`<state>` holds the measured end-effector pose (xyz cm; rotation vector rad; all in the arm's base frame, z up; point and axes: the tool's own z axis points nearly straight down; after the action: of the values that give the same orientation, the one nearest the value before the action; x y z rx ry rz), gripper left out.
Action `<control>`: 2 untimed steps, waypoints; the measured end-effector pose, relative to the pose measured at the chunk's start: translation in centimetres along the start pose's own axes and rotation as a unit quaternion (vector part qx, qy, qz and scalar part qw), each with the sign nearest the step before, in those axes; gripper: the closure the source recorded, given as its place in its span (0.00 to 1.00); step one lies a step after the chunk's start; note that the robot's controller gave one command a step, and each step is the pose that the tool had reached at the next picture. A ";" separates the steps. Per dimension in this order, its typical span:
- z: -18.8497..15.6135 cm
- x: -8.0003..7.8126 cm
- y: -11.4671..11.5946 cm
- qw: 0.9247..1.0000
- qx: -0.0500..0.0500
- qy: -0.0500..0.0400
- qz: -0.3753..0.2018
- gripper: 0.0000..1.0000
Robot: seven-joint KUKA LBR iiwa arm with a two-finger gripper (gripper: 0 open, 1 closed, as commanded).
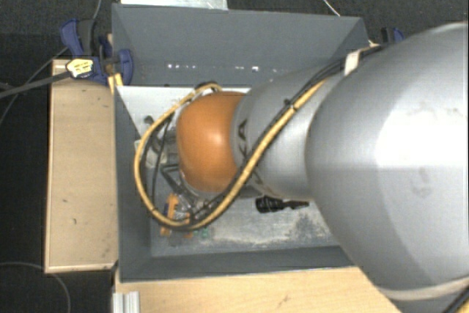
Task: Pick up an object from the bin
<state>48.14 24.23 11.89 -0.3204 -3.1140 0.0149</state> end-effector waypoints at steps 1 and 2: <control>-1.4 -0.1 0.1 1.000 -0.002 -0.002 -0.001 1.00; -2.6 0.0 0.0 1.000 0.000 0.000 -0.001 1.00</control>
Offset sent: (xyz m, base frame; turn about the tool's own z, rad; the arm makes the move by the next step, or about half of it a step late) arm 0.0001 0.0000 0.0641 0.0000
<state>48.18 24.22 14.50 -0.3182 -3.1139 0.0151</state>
